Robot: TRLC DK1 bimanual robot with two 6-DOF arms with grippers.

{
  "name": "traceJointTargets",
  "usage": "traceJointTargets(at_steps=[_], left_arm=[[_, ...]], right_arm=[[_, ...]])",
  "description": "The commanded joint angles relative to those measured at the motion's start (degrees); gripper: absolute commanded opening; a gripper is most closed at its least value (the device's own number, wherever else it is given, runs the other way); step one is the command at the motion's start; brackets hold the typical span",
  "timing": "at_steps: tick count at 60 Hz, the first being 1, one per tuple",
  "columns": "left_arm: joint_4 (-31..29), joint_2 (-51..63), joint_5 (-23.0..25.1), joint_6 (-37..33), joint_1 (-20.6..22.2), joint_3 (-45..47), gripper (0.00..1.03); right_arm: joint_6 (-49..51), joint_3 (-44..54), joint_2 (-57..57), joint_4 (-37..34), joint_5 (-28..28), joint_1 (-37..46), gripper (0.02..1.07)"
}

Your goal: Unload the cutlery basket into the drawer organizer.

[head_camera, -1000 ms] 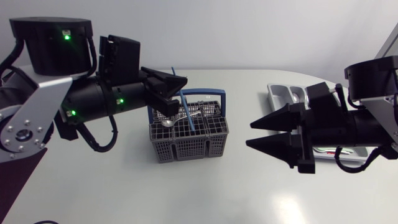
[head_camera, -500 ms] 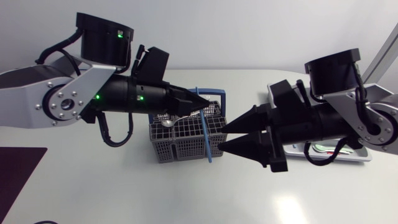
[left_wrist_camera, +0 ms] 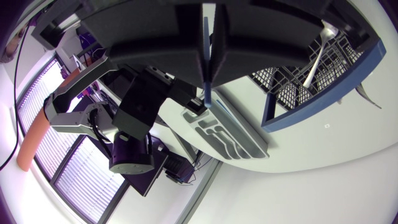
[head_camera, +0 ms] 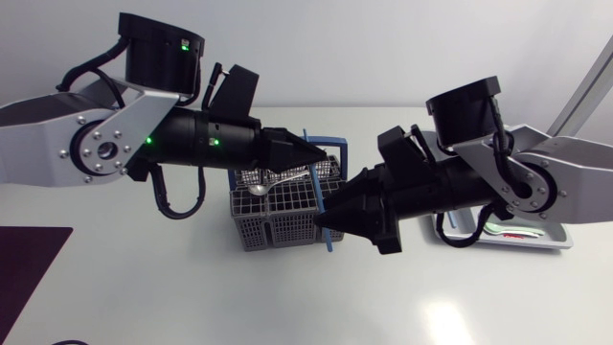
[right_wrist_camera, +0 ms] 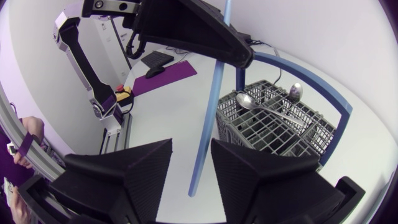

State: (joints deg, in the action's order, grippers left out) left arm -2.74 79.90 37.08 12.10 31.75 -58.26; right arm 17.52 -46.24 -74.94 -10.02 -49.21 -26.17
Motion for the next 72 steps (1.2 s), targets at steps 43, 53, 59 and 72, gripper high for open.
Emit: traceJointTargets(at_steps=[43, 53, 59, 72], left_arm=[[0.99, 1.23, 0.89, 3.46, -1.69, -2.03, 0.43], [1.42, -0.01, 0.89, 4.51, -3.71, -3.70, 0.83], [1.69, -0.97, 0.89, 5.13, -5.82, -4.85, 0.88], [0.11, -4.14, 0.62, 3.99, -11.80, -5.72, 0.89]], right_arm=[[-3.10, 0.97, 0.41, 1.50, 2.63, -1.51, 0.08], [-3.19, 3.08, 3.13, 0.35, 3.33, -0.98, 0.08], [-1.70, 4.31, 5.41, -2.20, 3.42, 1.48, 0.08], [5.07, 5.63, 10.69, -11.42, 0.43, 14.75, 0.08]])
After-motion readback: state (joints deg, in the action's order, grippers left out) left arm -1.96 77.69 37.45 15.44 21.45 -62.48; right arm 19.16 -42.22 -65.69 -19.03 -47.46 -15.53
